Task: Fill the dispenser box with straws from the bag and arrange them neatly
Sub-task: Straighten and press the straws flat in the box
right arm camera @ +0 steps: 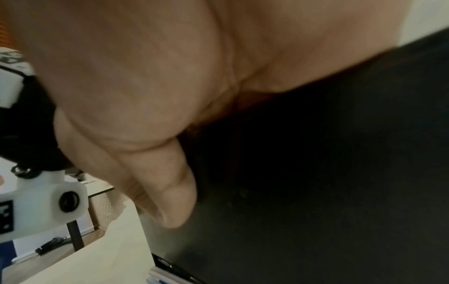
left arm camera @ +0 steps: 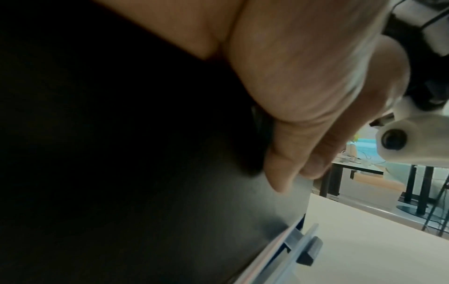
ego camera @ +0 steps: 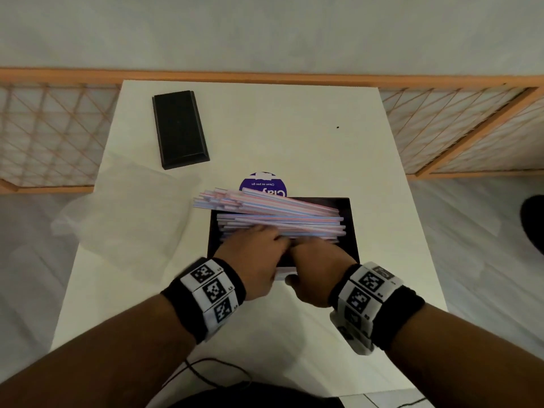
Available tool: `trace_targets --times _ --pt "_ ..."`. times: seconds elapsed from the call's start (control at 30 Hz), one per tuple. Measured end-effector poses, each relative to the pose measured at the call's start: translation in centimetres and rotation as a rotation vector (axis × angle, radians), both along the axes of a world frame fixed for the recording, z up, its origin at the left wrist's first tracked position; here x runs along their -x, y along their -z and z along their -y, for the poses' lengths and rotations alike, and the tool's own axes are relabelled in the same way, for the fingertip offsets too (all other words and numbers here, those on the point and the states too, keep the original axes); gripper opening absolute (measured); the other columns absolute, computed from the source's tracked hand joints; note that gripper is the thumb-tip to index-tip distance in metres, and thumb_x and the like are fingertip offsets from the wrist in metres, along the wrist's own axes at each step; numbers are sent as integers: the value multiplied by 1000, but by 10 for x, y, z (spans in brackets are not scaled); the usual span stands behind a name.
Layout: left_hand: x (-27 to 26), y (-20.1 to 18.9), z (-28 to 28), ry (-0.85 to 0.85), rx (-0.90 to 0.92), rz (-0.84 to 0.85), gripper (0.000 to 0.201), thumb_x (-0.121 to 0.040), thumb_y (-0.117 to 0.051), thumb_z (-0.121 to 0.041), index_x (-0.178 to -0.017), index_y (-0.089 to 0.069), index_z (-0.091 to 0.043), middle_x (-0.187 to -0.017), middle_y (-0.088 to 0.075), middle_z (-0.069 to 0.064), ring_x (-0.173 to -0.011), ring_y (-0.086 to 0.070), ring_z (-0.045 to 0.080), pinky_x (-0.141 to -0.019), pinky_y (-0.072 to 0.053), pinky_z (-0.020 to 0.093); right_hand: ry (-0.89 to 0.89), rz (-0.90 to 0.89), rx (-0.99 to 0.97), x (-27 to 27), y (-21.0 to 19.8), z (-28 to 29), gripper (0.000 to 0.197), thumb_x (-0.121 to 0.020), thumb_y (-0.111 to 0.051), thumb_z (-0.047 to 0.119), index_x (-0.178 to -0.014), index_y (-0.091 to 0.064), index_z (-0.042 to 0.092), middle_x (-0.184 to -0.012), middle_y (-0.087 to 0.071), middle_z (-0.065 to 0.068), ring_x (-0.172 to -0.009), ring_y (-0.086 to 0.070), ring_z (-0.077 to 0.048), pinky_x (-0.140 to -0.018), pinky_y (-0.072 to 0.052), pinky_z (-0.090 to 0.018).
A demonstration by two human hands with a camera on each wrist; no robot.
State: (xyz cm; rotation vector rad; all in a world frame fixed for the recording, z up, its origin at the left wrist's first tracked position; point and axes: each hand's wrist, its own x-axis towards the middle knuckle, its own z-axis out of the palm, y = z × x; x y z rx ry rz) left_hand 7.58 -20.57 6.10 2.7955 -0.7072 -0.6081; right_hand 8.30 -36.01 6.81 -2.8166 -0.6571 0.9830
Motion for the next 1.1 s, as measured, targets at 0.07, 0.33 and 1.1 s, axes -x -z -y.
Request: trace_targets --times 0.07,0.33,1.1 --pt "0 0 2 -10 45 -10 58 -82 -69 -29 -136 -50 -29 -139 -53 -5 -128 -51 22 -107 -46 41 -8 38 -28 1 -4 -1 34 -82 -63 43 -113 -67 30 -118 -65 2 -109 -62 -26 -90 -54 -39" --pt "1 0 3 -44 -120 -31 32 -86 -65 -29 -118 -67 -25 -121 -63 -3 -106 -65 25 -84 -57 37 -51 94 32 -3 -7 -1 41 -79 -63 48 -115 -64 29 -119 -65 2 -114 -57 -26 -95 -50 -39" --pt "13 -11 -9 73 -8 219 41 -60 -78 -43 -91 -65 -20 -93 -62 -1 -85 -61 22 -68 -53 35 -4 103 -15 -7 -15 15 52 -70 -53 62 -102 -69 26 -108 -65 3 -110 -57 -23 -96 -46 -35"
